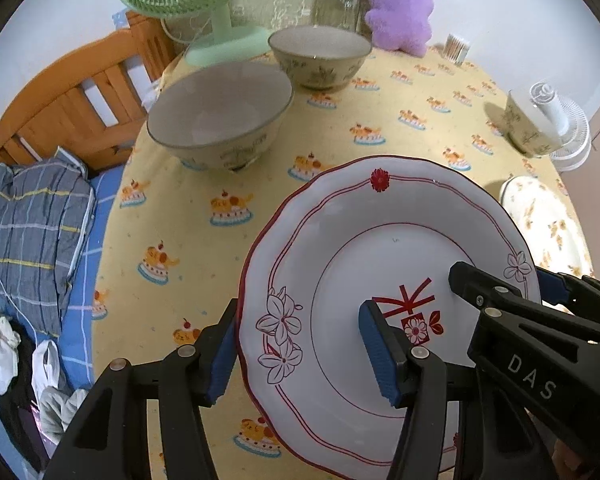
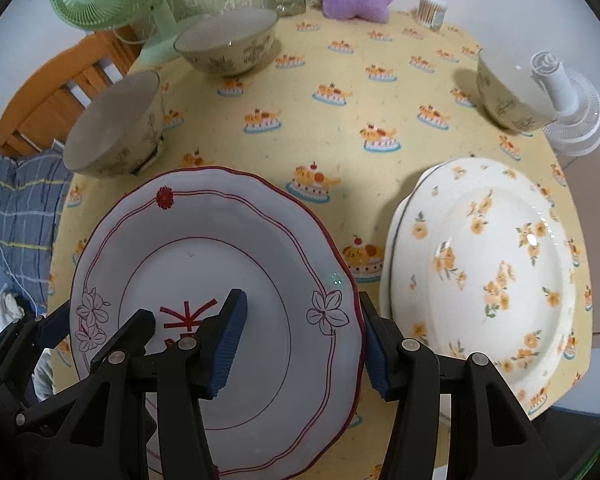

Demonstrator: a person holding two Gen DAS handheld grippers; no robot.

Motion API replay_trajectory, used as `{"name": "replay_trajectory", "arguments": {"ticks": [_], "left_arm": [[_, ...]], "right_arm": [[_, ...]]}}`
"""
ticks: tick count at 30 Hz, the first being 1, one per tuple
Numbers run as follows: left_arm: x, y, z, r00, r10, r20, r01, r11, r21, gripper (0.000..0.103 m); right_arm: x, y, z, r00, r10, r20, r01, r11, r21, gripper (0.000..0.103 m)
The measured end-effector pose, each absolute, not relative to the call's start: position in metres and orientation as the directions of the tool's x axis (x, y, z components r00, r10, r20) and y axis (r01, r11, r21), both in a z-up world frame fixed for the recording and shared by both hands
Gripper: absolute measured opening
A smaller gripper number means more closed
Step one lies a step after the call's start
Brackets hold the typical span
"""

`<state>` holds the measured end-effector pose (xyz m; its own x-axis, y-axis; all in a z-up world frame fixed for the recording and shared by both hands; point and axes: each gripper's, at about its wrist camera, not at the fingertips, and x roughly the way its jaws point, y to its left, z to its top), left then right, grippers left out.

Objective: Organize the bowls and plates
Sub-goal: 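Lift the red-rimmed plate with both grippers toward the flowered plate stack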

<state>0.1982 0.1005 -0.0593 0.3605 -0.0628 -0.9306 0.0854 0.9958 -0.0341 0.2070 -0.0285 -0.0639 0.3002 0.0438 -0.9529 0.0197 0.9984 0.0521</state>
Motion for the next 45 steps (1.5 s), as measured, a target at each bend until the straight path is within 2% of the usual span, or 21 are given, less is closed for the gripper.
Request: {"name": "replay_trajectory", "arguments": {"ticks": [15, 20, 45], "left_arm": [[0.192, 0.073, -0.029, 0.419, -0.083, -0.904, 0.155, 0.988, -0.019, 0.058], [0.191, 0.052, -0.024, 0.423, -0.071, -0.903, 0.134, 0.991, -0.015, 0.058], [0.204, -0.081, -0.045, 0.371, -0.095, -0.924, 0.098, 0.993, -0.063, 0.058]], "right_arm": [[0.188, -0.057, -0.03, 0.379, 0.031, -0.925, 0.105, 0.991, 0.077, 0.057], [0.19, -0.077, -0.024, 0.382, 0.045, -0.923, 0.081, 0.993, 0.082, 0.057], [0.206, -0.212, -0.037, 0.33, 0.024, -0.944, 0.057, 0.997, 0.045, 0.057]]}}
